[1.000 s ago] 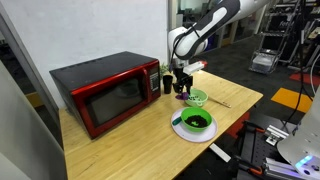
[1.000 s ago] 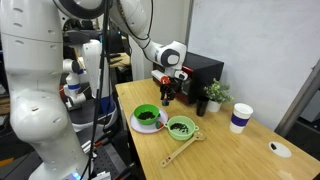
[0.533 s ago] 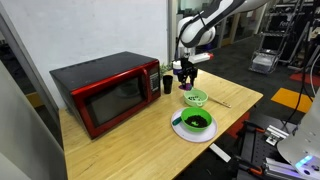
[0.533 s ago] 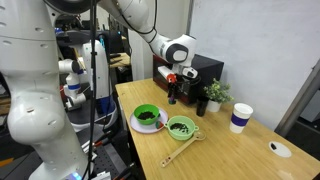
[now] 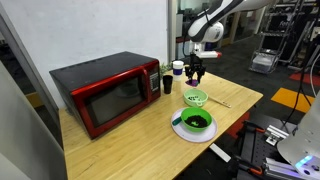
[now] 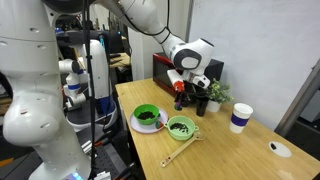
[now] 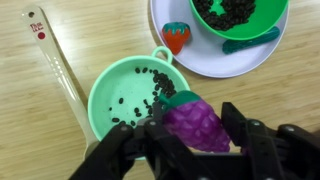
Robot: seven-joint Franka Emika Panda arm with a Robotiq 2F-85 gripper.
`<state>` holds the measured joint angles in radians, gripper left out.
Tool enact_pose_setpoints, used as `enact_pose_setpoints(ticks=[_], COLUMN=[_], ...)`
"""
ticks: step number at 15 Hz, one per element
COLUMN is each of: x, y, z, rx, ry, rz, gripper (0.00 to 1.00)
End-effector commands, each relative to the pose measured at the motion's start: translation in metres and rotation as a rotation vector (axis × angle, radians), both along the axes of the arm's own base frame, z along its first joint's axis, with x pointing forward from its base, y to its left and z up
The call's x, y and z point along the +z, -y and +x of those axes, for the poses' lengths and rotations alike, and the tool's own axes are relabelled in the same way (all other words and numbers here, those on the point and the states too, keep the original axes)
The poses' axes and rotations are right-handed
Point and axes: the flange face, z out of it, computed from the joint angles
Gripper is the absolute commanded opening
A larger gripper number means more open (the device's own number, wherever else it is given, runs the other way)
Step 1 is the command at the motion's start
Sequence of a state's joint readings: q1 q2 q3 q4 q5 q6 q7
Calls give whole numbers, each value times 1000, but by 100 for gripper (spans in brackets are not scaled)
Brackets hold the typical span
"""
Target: Put the purple object in the light green bowl
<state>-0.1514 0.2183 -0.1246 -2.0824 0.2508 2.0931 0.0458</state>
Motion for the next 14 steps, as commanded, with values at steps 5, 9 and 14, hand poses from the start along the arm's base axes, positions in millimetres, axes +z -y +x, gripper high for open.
enact_pose_setpoints(ticks=[5,9,14], x=[-23,-42,-57], y=[18,26,35], z=[-7,-2,6], rx=[-74,-98,-114], ry=[-39,-66,-72], rz=[47,51,33], gripper=[36,36,36])
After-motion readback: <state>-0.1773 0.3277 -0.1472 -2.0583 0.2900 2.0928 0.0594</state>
